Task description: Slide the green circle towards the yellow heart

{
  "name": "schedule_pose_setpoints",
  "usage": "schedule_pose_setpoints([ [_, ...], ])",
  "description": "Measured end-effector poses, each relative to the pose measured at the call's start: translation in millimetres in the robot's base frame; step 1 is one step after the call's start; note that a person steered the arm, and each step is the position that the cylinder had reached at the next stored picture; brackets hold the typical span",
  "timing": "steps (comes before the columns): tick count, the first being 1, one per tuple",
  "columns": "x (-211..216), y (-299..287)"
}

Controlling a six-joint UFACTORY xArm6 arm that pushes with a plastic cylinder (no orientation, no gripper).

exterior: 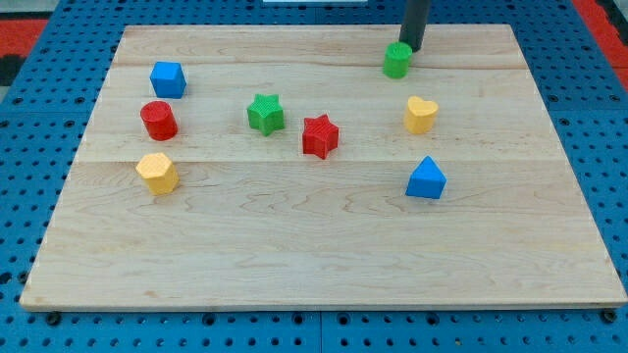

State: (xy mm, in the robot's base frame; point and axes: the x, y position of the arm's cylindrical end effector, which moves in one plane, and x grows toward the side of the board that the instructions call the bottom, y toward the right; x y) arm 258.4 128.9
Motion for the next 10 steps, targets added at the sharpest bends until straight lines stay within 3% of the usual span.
schedule_pose_setpoints([
  [1,36.7,26.2],
  [2,-27.4,25.1],
  [3,-64.7,-8.1],
  [4,-43.9,-49.4],
  [6,0.6,-33.4],
  [8,12.9,-95.3],
  [10,39.9,-24.4],
])
